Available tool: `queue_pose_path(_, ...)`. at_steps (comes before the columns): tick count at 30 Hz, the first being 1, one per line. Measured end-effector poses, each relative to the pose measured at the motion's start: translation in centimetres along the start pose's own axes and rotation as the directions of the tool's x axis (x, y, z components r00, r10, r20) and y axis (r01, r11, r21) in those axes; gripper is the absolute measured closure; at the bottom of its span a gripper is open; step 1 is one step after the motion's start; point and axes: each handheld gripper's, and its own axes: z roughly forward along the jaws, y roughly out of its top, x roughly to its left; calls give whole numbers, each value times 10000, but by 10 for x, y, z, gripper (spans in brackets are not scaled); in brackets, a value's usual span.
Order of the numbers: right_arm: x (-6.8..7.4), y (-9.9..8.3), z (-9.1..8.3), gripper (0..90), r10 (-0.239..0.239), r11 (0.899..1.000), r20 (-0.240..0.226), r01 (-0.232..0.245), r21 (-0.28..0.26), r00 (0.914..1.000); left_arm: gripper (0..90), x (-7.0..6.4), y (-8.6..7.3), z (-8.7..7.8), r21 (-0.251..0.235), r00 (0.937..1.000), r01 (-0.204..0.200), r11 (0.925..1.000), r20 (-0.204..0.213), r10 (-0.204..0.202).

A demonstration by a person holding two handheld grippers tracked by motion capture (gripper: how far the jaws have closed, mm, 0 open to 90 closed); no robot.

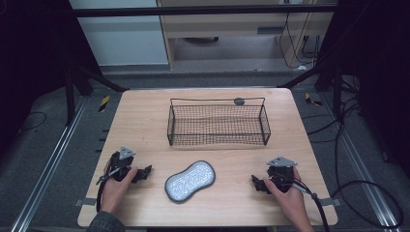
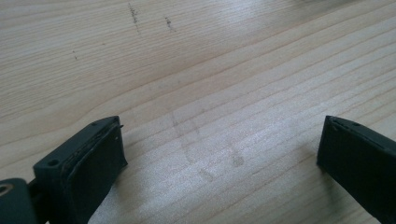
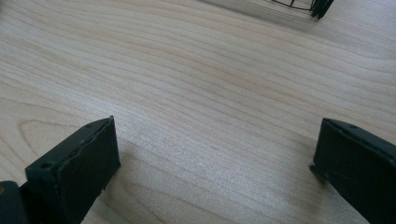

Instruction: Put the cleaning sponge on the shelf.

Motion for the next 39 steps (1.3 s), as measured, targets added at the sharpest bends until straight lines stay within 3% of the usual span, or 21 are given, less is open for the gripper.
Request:
queue_pose_path(4,0,0,0,5,-4,10000,2,4,-3,10000,37,-2,2,-3,5,10000,-28,10000,62,28)
queue_pose_path(10,0,0,0,5,-3,10000,3,3,0,10000,38,-15,13,-17,-425,9996,-73,9991,269,85)
queue_pose_path(13,0,0,0,5,-4,10000,4,4,0,10000,39,-28,29,-31,-284,9977,-559,9980,367,569)
queue_pose_path(14,0,0,0,5,-2,10000,4,2,0,10000,35,-38,41,-39,-86,9946,-913,9958,480,917)
queue_pose_path(16,0,0,0,5,-2,10000,4,2,2,10000,27,-43,47,-43,39,9916,-1121,9937,648,1116)
queue_pose_path(21,0,0,0,4,-7,10000,1,7,6,10000,31,-69,70,-51,708,9695,-2271,9713,1106,2186)
queue_pose_path(23,0,0,0,4,-7,10000,2,7,5,10000,45,-79,75,-50,879,9563,-2683,9593,1446,2542)
queue_pose_path(24,0,0,0,4,-13,10000,1,13,7,10000,63,-89,80,-49,948,9463,-2930,9514,1712,2744)
queue_pose_path(25,0,0,0,4,-13,10000,1,13,7,10000,61,-89,80,-49,948,9463,-2930,9514,1712,2744)
queue_pose_path(26,0,0,0,4,-5,10000,-46,5,4,10000,63,-93,82,-49,987,9396,-3103,9455,1831,2892)
queue_pose_path(28,-1,0,0,4,-42,10000,-54,42,6,10000,67,-103,85,-48,997,9328,-3235,9410,2009,2993)
queue_pose_path(30,-2,1,1,4,-188,9998,-102,188,-12,9998,68,-110,88,-47,1127,9222,-3507,9297,2143,3219)
queue_pose_path(34,-2,2,2,4,-138,9999,-105,138,11,9998,68,-119,90,-39,1599,9168,-3628,9181,2375,3209)
queue_pose_path(36,-2,2,2,3,-141,9999,-107,141,14,9998,62,-123,91,-34,1932,9118,-3829,9034,2362,3360)
queue_pose_path(39,-2,2,2,4,-140,9999,-97,140,13,9999,54,-131,93,-31,2261,8990,-4144,8816,2526,3578)
